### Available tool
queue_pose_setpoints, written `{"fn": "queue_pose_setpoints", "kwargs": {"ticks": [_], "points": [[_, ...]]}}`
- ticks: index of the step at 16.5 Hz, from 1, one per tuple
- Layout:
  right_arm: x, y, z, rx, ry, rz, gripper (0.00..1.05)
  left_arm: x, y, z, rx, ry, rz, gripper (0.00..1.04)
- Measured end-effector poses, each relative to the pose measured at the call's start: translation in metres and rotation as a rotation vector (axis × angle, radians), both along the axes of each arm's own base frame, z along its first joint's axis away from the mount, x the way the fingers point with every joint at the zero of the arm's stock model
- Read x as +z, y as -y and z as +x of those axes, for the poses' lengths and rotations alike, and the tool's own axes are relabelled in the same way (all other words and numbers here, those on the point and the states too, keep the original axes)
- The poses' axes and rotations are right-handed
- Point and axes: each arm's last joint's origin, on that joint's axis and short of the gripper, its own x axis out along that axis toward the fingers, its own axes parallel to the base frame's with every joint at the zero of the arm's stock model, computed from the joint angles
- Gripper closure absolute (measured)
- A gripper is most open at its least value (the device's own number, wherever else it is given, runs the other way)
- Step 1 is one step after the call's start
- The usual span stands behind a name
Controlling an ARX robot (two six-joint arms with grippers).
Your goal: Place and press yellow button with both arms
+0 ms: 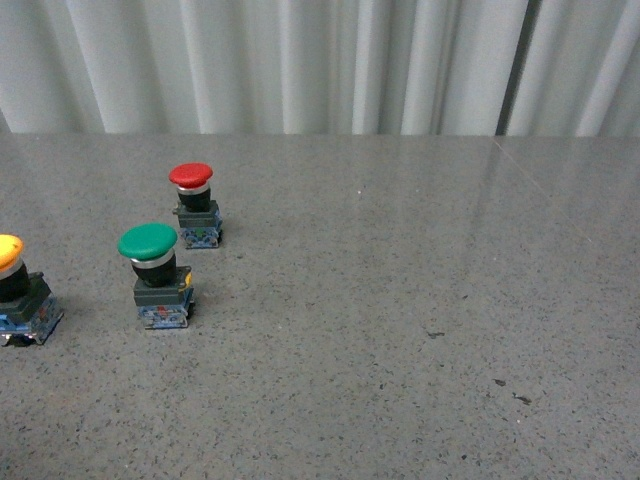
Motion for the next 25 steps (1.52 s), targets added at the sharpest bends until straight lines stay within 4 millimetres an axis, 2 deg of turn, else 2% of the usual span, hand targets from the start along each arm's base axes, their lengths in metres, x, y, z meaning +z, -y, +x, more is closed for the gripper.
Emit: {"fn": "queue_pose_setpoints", "kwargs": {"ticks": [1, 2, 3, 4, 6, 9, 12, 14, 15, 19, 21, 22, 23, 25], "points": [[0.000, 0.000, 0.000, 0.000, 0.000, 0.000, 0.06, 0.015, 0.000, 0.025, -0.007, 0.015, 0.010, 0.07], [0.000, 0.000, 0.000, 0.000, 0.000, 0.000, 0.06, 0.019, 0.001, 0.049, -0.006, -0.019, 0.019, 0.07], [0.000, 0.000, 0.000, 0.000, 0.000, 0.000, 0.06, 0.014, 0.001, 0.072, -0.011, -0.099, 0.021, 0.07], [0.000, 0.000, 0.000, 0.000, 0.000, 0.000, 0.06, -0.001, 0.003, 0.091, -0.025, -0.203, 0.019, 0.07], [0.000, 0.000, 0.000, 0.000, 0.000, 0.000, 0.06, -0.026, 0.008, 0.111, -0.062, -0.329, 0.015, 0.07], [0.000, 0.000, 0.000, 0.000, 0.000, 0.000, 0.06, -0.045, 0.012, 0.123, -0.051, -0.384, 0.030, 0.07], [0.000, 0.000, 0.000, 0.000, 0.000, 0.000, 0.06, -0.065, 0.012, 0.115, -0.036, -0.407, 0.035, 0.07], [0.000, 0.000, 0.000, 0.000, 0.000, 0.000, 0.06, -0.072, 0.012, 0.116, -0.033, -0.415, 0.033, 0.07], [0.000, 0.000, 0.000, 0.000, 0.000, 0.000, 0.06, -0.073, 0.014, 0.118, -0.034, -0.407, 0.040, 0.12], [0.000, 0.000, 0.000, 0.000, 0.000, 0.000, 0.06, -0.074, 0.015, 0.117, -0.030, -0.423, 0.039, 0.51], [0.000, 0.000, 0.000, 0.000, 0.000, 0.000, 0.06, -0.065, 0.014, 0.113, -0.027, -0.424, 0.039, 0.69], [0.000, 0.000, 0.000, 0.000, 0.000, 0.000, 0.06, -0.050, 0.015, 0.108, -0.024, -0.390, 0.037, 0.70], [0.000, 0.000, 0.000, 0.000, 0.000, 0.000, 0.06, -0.031, 0.017, 0.106, -0.028, -0.342, 0.032, 0.71], [0.000, 0.000, 0.000, 0.000, 0.000, 0.000, 0.06, 0.035, 0.035, 0.100, -0.078, -0.145, -0.003, 0.71]]}}
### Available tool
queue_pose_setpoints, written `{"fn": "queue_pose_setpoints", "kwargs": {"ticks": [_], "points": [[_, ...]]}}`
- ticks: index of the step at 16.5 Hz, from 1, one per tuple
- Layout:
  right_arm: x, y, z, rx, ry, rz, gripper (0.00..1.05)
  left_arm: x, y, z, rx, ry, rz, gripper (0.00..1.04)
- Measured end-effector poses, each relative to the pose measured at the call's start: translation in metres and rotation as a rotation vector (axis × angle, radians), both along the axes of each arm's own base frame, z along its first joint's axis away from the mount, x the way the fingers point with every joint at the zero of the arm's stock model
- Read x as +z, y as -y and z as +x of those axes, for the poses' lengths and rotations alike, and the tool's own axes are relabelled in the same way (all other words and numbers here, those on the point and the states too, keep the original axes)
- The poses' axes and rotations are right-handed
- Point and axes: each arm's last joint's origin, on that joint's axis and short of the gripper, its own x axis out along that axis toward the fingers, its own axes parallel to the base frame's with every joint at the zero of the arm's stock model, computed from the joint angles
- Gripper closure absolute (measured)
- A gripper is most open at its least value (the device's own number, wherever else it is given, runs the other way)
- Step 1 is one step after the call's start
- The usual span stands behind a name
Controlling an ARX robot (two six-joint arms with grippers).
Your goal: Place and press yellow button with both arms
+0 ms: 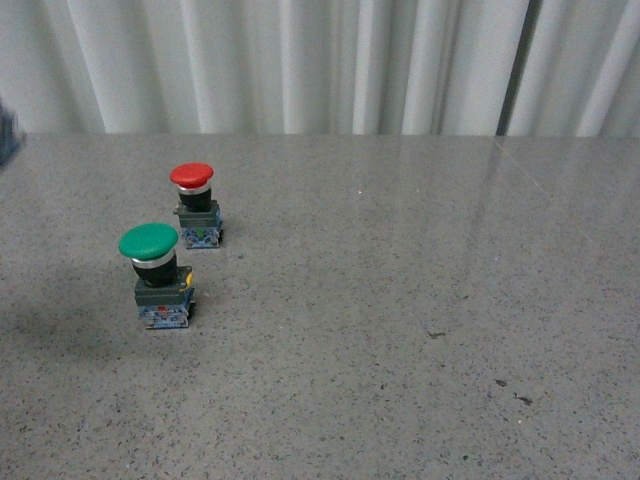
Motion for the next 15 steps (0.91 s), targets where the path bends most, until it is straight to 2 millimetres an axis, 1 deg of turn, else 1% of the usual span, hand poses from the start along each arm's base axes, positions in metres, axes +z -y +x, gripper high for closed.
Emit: {"fn": "queue_pose_setpoints", "kwargs": {"ticks": [1, 2, 3, 4, 6, 8, 9, 10, 12, 15], "points": [[0.000, 0.000, 0.000, 0.000, 0.000, 0.000, 0.06, 0.028, 0.014, 0.000, -0.033, 0.082, -0.030, 0.71], [0.000, 0.000, 0.000, 0.000, 0.000, 0.000, 0.06, 0.044, 0.031, 0.005, -0.058, 0.117, -0.058, 0.71], [0.000, 0.000, 0.000, 0.000, 0.000, 0.000, 0.06, 0.049, 0.051, 0.012, -0.077, 0.101, -0.083, 0.71], [0.000, 0.000, 0.000, 0.000, 0.000, 0.000, 0.06, 0.042, 0.072, 0.022, -0.083, 0.052, -0.102, 0.71], [0.000, 0.000, 0.000, 0.000, 0.000, 0.000, 0.06, 0.013, 0.110, 0.039, -0.084, -0.073, -0.135, 0.71], [0.000, 0.000, 0.000, 0.000, 0.000, 0.000, 0.06, -0.013, 0.139, 0.041, -0.095, -0.162, -0.166, 0.71], [0.000, 0.000, 0.000, 0.000, 0.000, 0.000, 0.06, -0.022, 0.147, 0.044, -0.095, -0.187, -0.181, 0.71], [0.000, 0.000, 0.000, 0.000, 0.000, 0.000, 0.06, -0.036, 0.155, 0.047, -0.066, -0.208, -0.180, 0.71], [0.000, 0.000, 0.000, 0.000, 0.000, 0.000, 0.06, -0.058, 0.164, 0.051, -0.027, -0.249, -0.177, 0.72], [0.000, 0.000, 0.000, 0.000, 0.000, 0.000, 0.06, -0.078, 0.173, 0.053, 0.003, -0.292, -0.187, 0.72]]}}
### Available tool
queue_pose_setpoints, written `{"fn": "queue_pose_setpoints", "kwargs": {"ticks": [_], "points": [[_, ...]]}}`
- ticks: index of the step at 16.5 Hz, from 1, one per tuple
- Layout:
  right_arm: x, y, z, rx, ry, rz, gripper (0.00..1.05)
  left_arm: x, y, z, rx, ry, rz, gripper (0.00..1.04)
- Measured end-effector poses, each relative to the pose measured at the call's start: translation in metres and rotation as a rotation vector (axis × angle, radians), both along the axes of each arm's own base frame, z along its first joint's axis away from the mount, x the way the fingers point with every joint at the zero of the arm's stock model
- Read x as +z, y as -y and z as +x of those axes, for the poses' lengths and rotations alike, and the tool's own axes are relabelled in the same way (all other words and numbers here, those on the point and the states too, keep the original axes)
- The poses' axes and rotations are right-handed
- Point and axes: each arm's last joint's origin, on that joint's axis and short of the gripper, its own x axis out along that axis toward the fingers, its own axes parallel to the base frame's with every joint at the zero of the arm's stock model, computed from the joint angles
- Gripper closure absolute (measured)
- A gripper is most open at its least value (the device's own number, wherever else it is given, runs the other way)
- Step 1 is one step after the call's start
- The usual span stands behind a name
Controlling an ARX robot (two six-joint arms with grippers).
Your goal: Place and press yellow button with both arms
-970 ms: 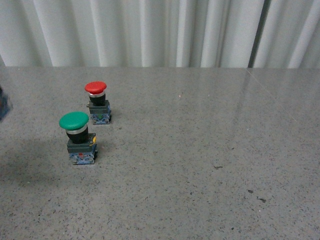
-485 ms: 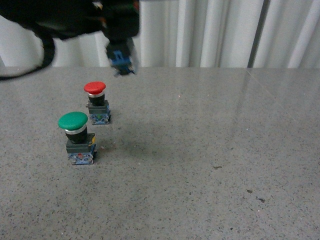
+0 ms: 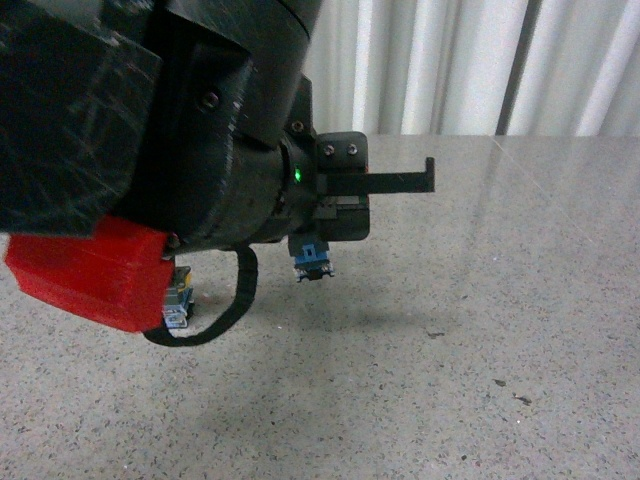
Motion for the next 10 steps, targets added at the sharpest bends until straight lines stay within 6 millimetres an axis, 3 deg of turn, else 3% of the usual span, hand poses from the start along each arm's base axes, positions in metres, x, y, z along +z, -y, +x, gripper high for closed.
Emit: {"fn": "queue_pose_setpoints", "kwargs": {"ticks": [4, 10], "points": [[0.000, 0.000, 0.000, 0.000, 0.000, 0.000, 0.06, -0.014, 0.012, 0.001, -0.007, -0.035, -0.006, 0.72], [0.000, 0.000, 0.000, 0.000, 0.000, 0.000, 0.06, -0.006, 0.010, -0.002, -0.016, -0.010, -0.027, 0.12]]}}
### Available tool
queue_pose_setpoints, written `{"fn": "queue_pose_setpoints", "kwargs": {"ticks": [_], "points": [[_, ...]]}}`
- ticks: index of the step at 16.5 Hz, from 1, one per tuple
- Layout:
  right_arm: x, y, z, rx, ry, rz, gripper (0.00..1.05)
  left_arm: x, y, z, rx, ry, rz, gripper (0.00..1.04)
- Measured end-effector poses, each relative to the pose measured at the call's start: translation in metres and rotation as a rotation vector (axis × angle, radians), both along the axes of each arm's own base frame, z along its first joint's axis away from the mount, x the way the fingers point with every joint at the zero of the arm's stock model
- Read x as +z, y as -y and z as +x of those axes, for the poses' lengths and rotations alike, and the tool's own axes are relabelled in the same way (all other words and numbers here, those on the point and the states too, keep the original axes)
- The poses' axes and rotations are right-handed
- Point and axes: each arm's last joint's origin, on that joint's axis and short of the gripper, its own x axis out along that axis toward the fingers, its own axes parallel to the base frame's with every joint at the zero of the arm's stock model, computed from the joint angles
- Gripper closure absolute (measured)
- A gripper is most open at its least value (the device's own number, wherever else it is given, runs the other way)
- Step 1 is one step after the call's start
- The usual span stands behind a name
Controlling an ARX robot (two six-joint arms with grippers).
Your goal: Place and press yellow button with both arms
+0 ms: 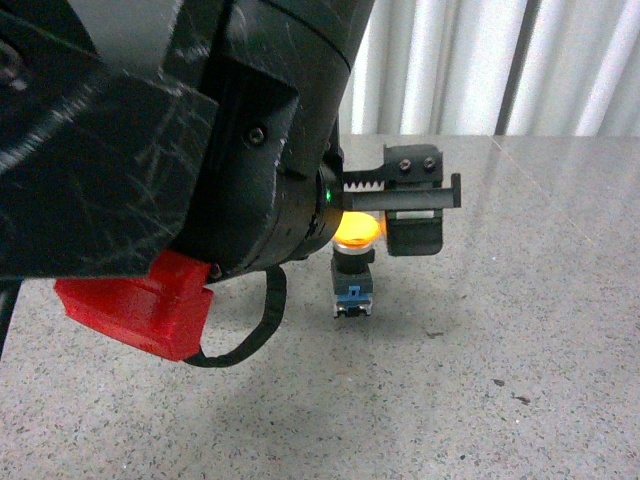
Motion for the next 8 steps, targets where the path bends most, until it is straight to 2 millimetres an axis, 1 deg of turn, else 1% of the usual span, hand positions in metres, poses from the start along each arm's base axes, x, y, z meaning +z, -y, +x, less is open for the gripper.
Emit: {"fn": "queue_pose_setpoints", "kwargs": {"ticks": [1, 2, 4, 5, 6, 7, 8], "points": [[0.000, 0.000, 0.000, 0.000, 0.000, 0.000, 0.06, 0.008, -0.001, -0.001, -0.005, 0.020, -0.011, 0.05], [0.000, 0.000, 0.000, 0.000, 0.000, 0.000, 0.06, 0.014, -0.002, -0.002, -0.009, 0.037, -0.018, 0.07], [0.000, 0.000, 0.000, 0.000, 0.000, 0.000, 0.06, 0.018, -0.005, -0.004, -0.016, 0.055, -0.007, 0.07], [0.000, 0.000, 0.000, 0.000, 0.000, 0.000, 0.06, 0.020, -0.011, -0.006, -0.014, 0.066, 0.005, 0.07], [0.000, 0.000, 0.000, 0.000, 0.000, 0.000, 0.06, 0.027, -0.021, -0.010, -0.003, 0.111, 0.012, 0.07], [0.000, 0.000, 0.000, 0.000, 0.000, 0.000, 0.06, 0.040, -0.036, -0.016, 0.013, 0.167, 0.019, 0.07], [0.000, 0.000, 0.000, 0.000, 0.000, 0.000, 0.06, 0.059, -0.055, -0.025, 0.035, 0.238, 0.021, 0.07]]}}
